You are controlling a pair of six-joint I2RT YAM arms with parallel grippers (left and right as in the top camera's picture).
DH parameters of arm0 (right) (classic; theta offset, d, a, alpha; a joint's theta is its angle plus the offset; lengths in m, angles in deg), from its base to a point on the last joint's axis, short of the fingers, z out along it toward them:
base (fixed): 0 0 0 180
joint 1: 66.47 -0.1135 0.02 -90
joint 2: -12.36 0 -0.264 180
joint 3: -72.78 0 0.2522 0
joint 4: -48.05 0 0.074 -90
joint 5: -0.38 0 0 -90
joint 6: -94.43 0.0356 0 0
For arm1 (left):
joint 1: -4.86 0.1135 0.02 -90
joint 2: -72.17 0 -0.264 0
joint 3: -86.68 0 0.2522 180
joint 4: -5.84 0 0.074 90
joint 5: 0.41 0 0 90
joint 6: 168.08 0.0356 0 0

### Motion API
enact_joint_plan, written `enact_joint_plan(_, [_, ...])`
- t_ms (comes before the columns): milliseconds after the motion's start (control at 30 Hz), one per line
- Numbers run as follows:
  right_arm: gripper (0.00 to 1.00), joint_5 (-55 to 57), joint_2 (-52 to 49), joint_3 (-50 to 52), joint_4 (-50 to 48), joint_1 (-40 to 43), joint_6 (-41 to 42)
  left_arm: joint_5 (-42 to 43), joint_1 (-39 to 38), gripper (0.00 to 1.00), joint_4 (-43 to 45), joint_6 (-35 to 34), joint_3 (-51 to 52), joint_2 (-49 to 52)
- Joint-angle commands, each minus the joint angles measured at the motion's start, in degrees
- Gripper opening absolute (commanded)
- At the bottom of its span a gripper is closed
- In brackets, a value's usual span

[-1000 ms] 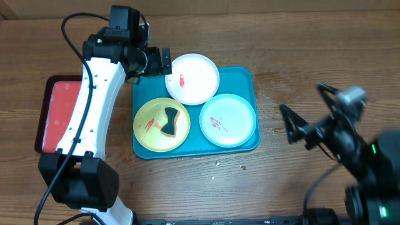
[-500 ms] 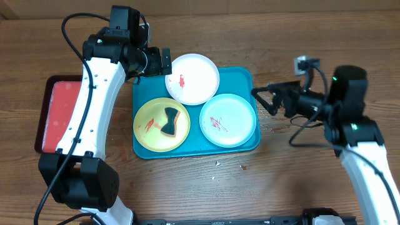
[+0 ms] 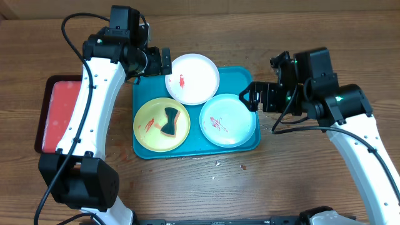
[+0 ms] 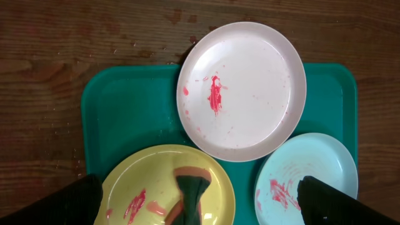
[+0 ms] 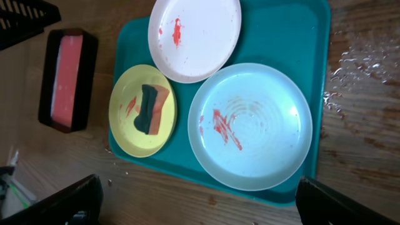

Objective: Clean dirty plates on tray and stack at the side
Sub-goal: 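Move the right gripper over the teal tray toward the yellow plate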

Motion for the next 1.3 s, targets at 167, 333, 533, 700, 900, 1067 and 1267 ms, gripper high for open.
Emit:
enact_joint_plan(167, [1.00, -12.52, -0.83, -1.53, -11.52, -3.54, -0.02, -0.35, 0.17, 1.00, 0.07, -0.57, -0.68, 0.61])
enact_joint_plan(333, [1.00, -12.87, -1.84, -1.53, -15.52, -5.90, 0.04, -0.35, 0.17, 1.00, 0.07, -0.57, -0.68, 0.61])
enact_joint_plan(533, [1.00, -1.77, -8.50, -1.53, -19.54, -9.33, 11.58, -0.35, 0.17, 1.00, 0.04, -0.57, -0.68, 0.61])
enact_joint_plan(700, [1.00, -1.36, -15.17, -1.53, -24.85, -10.36, 15.28, -0.35, 0.17, 1.00, 0.07, -0.57, -0.68, 0.61])
enact_joint_plan(900, [0.66, -0.44, -24.59, -1.53, -40.70, -16.00, 18.49, -0.35, 0.17, 1.00, 0.07, -0.57, -0.68, 0.61])
enact_joint_plan(1067, [0.69, 7.80, -26.60, -1.90, -42.58, -20.33, 18.25, -0.35, 0.17, 1.00, 0.07, -0.57, -0.68, 0.61])
enact_joint_plan(1267, [0.68, 14.49, -26.71, -5.55, -28.98, -19.82, 18.34, -0.35, 0.17, 1.00, 0.07, -0.57, -0.68, 0.61])
